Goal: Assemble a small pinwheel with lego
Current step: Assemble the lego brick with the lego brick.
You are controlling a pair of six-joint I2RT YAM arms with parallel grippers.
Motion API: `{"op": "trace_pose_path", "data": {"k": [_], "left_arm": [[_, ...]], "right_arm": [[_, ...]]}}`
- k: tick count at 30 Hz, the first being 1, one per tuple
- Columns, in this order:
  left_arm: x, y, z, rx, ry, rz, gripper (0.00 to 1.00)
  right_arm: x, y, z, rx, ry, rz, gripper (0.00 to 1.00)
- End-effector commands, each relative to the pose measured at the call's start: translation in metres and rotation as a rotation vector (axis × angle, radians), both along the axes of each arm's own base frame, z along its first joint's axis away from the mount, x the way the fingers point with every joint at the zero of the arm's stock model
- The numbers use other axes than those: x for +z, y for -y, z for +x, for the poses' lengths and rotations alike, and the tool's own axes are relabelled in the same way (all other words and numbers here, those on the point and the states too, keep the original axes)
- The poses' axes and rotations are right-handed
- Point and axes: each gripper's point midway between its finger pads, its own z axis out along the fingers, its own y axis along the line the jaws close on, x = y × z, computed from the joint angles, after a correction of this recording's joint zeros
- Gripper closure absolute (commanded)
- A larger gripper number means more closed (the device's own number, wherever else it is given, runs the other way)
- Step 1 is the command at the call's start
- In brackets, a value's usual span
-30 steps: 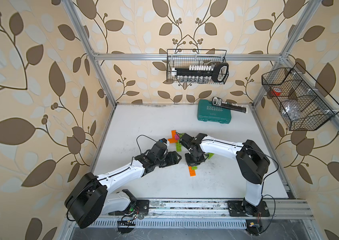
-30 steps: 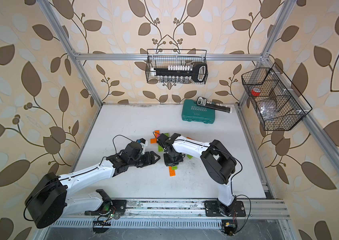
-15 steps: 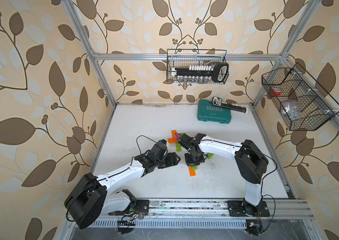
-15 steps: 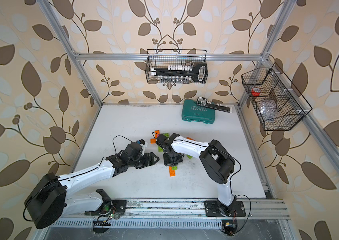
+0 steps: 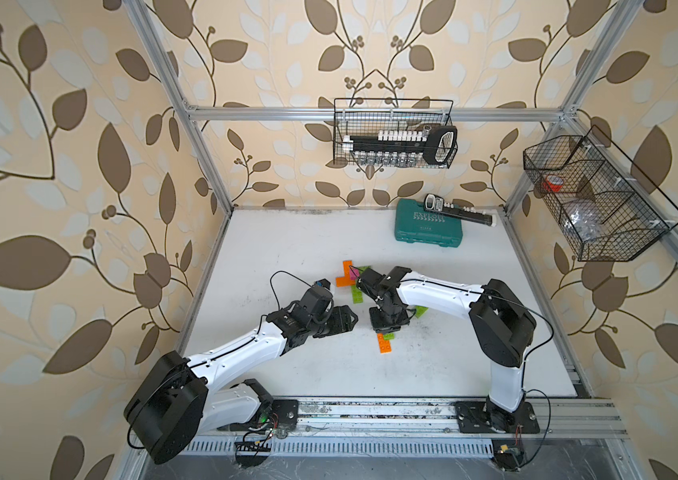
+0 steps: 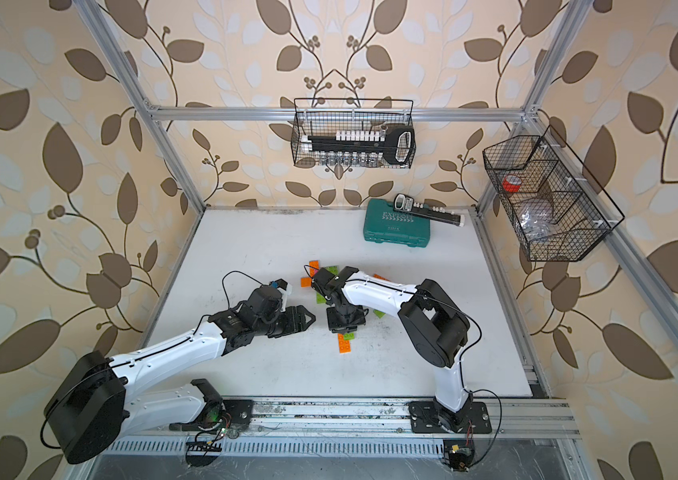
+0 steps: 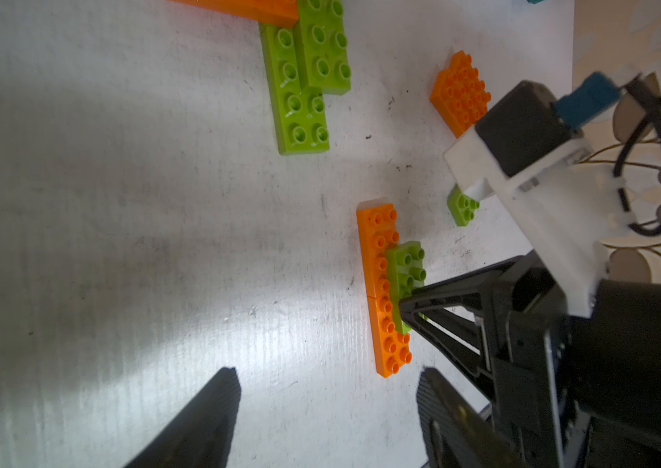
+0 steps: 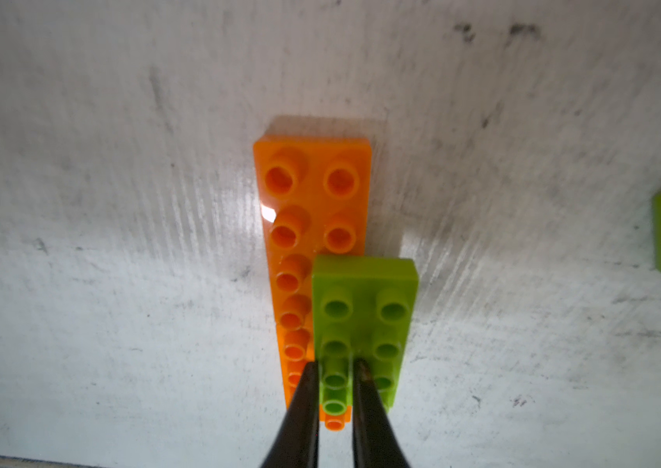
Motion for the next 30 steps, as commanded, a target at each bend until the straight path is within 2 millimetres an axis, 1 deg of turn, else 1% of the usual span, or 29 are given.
{"op": "trace_pose_path", "data": {"k": [1, 3, 6, 12, 19, 23, 25, 27, 30], "left_arm": [[0.009, 0.004, 0.004, -0.017, 0.03, -0.004, 0.28], [0.009, 0.003, 0.003, -0.015, 0.03, -0.003, 0.28], [0.01, 0.003, 0.003, -0.014, 0.032, -0.003, 0.28], [0.009, 0.001, 0.003, -0.008, 0.032, 0.002, 0.28], [0.007, 0.003, 0.005, -0.016, 0.025, 0.013, 0.28], [0.006, 0.006, 0.009, -0.039, 0.028, 0.049, 0.28], [0.009, 0.012, 0.012, -0.064, 0.039, 0.067, 0.28], [0.012, 0.022, 0.016, -0.098, 0.056, 0.093, 0.28], [0.016, 0.043, 0.017, -0.169, 0.091, 0.151, 0.29]], "right_arm": [[-0.003, 0.011, -0.011, 0.018, -0.038, -0.055, 0.8], [-0.001, 0.008, -0.011, 0.018, -0.036, -0.042, 0.77], [0.001, 0.005, -0.01, 0.017, -0.035, -0.024, 0.76], [0.016, -0.001, -0.006, 0.024, 0.0, 0.022, 0.76], [0.036, 0.002, 0.003, 0.053, 0.072, 0.039, 0.73], [0.049, 0.012, 0.013, 0.069, 0.135, 0.039, 0.67], [0.053, 0.021, 0.02, 0.075, 0.148, 0.05, 0.66], [0.054, 0.034, 0.029, 0.079, 0.162, 0.042, 0.66], [0.052, 0.061, 0.041, 0.053, 0.162, 0.014, 0.66]]}}
